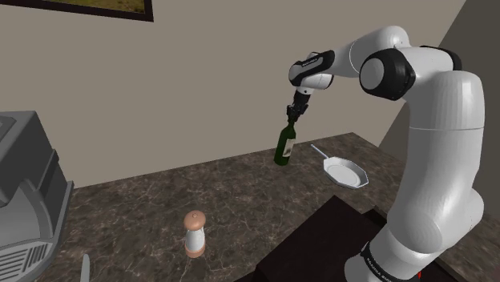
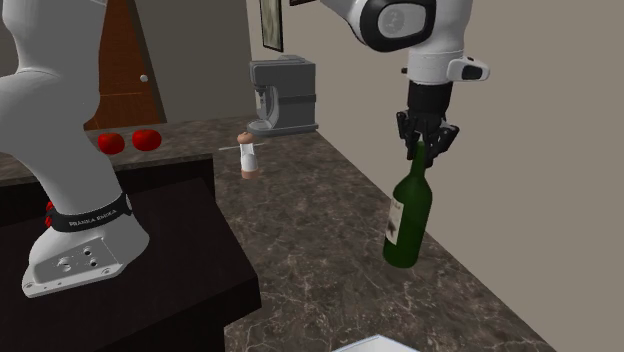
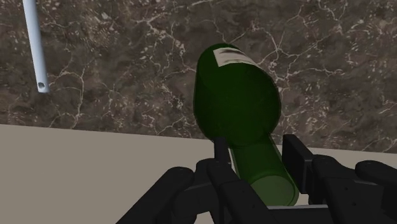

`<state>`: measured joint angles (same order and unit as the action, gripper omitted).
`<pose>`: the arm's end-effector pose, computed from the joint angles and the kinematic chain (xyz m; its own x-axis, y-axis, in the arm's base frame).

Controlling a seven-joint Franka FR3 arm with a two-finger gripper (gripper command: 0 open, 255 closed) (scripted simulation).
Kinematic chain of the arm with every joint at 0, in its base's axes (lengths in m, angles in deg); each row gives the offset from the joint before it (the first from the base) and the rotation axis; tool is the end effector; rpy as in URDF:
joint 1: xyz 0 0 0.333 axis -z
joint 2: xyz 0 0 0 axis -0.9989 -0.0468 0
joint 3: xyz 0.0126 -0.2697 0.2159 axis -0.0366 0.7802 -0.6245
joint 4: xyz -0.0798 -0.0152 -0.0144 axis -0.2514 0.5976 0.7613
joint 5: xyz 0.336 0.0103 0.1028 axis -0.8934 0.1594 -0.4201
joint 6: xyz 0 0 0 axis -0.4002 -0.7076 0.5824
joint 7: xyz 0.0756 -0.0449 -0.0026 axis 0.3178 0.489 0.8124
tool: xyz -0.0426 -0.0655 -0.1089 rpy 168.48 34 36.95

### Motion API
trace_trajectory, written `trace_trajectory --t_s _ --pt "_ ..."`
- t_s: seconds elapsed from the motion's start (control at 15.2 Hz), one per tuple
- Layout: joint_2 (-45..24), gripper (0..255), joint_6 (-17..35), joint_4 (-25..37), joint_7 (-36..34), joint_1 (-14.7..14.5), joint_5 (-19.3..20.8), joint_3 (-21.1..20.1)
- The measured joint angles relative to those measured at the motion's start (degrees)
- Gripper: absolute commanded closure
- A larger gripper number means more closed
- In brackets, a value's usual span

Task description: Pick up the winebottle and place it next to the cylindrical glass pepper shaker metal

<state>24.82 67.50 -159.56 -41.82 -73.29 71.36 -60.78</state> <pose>0.5874 -0.3004 0.3820 0.9904 -0.1013 0.0944 -0.1012 -0.9948 -0.0062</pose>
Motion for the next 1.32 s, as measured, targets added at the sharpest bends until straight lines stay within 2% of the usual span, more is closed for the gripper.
trace_trajectory --t_s 1.32 --pt "4.46 255 -13.17 8.95 -1.80 -0.13 2.07 0.99"
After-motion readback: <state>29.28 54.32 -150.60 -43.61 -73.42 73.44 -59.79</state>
